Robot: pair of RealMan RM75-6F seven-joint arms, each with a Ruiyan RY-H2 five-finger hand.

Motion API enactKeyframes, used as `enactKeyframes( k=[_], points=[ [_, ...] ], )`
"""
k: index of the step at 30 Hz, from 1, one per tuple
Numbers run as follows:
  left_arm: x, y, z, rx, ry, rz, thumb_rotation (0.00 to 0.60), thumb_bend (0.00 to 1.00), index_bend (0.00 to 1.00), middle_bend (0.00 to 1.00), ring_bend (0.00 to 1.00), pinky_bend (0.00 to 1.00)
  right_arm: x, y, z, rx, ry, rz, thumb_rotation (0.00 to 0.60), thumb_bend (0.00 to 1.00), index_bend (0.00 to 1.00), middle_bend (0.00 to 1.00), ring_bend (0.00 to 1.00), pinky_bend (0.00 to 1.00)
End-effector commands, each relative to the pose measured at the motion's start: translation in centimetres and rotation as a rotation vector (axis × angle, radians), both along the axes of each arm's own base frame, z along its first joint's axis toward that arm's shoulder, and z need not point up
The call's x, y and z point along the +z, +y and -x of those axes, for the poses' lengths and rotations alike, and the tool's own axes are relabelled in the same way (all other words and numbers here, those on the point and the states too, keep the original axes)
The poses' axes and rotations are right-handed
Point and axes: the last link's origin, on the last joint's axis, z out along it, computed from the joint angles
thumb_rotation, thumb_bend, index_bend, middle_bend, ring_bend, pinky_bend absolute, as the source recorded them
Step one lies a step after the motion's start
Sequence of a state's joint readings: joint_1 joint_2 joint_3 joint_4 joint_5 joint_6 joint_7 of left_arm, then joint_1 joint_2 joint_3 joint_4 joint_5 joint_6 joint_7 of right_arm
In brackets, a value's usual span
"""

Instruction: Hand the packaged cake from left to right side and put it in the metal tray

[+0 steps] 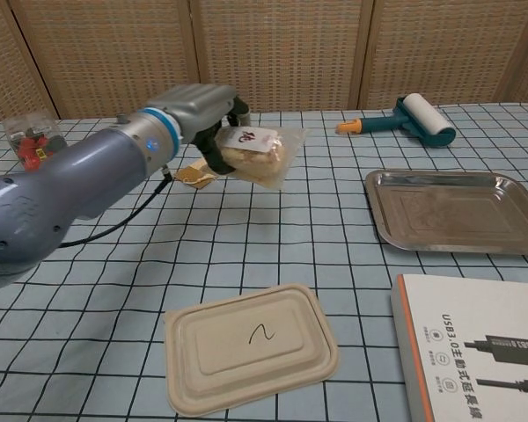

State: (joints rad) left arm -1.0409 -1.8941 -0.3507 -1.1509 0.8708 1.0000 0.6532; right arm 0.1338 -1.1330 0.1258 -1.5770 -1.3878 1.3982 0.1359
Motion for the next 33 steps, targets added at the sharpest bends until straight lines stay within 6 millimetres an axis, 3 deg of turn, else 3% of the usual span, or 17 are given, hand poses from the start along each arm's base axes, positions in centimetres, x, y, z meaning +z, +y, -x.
enactKeyframes(
  k=[1,3,5,7,8,10,14,20,27,28,30,33],
  points=[
    [-2.6,-0.2,-3.5,-0.053,0.045,0.018,0.6,0.39,0.58,0.32,0.36,0.39,0.4,0.1,0.3,-0.007,-0.002,0.01,0.6,0.13,0.0,0.0,0.0,0.0],
    [-3.6,-0.4,-4.5,-0.054,0.049,0.031,0.6,0.38,0.51,0.23,0.29,0.34,0.6,0.1,0.5,-0.01,-0.004,0.014,0.6,0.13,0.0,0.0,0.0,0.0],
    [-4.5,-0.5,-5.4,-0.047,0.045,0.054,0.6,0.33,0.34,0.1,0.15,0.23,0.8,0.1,0.6,-0.013,-0.007,0.017,0.6,0.13,0.0,0.0,0.0,0.0],
    [-5.3,-0.8,-6.1,-0.042,0.047,0.083,0.6,0.18,0.08,0.0,0.02,0.06,1.0,0.1,0.7,-0.015,-0.008,0.022,0.6,0.13,0.0,0.0,0.0,0.0],
    [-5.5,-0.9,-6.3,-0.044,0.052,0.09,0.6,0.12,0.02,0.0,0.0,0.01,1.0,0.2,0.7,-0.016,-0.008,0.025,0.6,0.13,0.0,0.0,0.0,0.0],
    [-5.8,-1.1,-6.7,-0.058,0.073,0.092,0.6,0.04,0.0,0.0,0.0,0.0,1.2,0.2,0.9,-0.02,-0.005,0.033,0.6,0.13,0.0,0.0,0.0,0.0],
    [-5.5,-1.5,-7.0,-0.093,0.084,0.064,0.6,0.01,0.0,0.0,0.0,0.0,1.5,0.4,1.1,-0.028,-0.006,0.037,0.6,0.13,0.0,0.0,0.0,0.0],
    [-0.4,-1.9,-3.8,-0.099,0.062,-0.004,0.6,0.01,0.0,0.0,0.0,0.0,1.3,0.6,0.9,-0.027,0.009,0.032,0.6,0.13,0.0,0.0,0.0,0.0],
    [8.5,-5.7,3.7,-0.06,0.069,-0.126,0.6,0.01,0.0,0.0,0.0,0.0,1.2,0.2,0.9,-0.034,0.026,0.033,0.6,0.13,0.0,0.0,0.0,0.0],
    [9.1,-6.2,4.2,-0.059,0.066,-0.131,0.6,0.01,0.0,0.0,0.0,0.0,1.2,0.1,0.9,-0.036,0.027,0.035,0.6,0.13,0.0,0.0,0.0,0.0],
    [11.8,-7.8,7.3,-0.026,0.07,-0.181,0.6,0.01,0.0,0.0,0.0,0.0,1.1,-0.1,1.0,-0.042,0.03,0.041,0.6,0.13,0.0,0.0,0.0,0.0],
    [14.1,-9.6,10.6,0.015,0.099,-0.213,0.6,0.01,0.0,0.0,0.0,0.0,0.7,-0.2,1.0,-0.05,0.037,0.034,0.6,0.13,0.0,0.0,0.0,0.0]
  ],
)
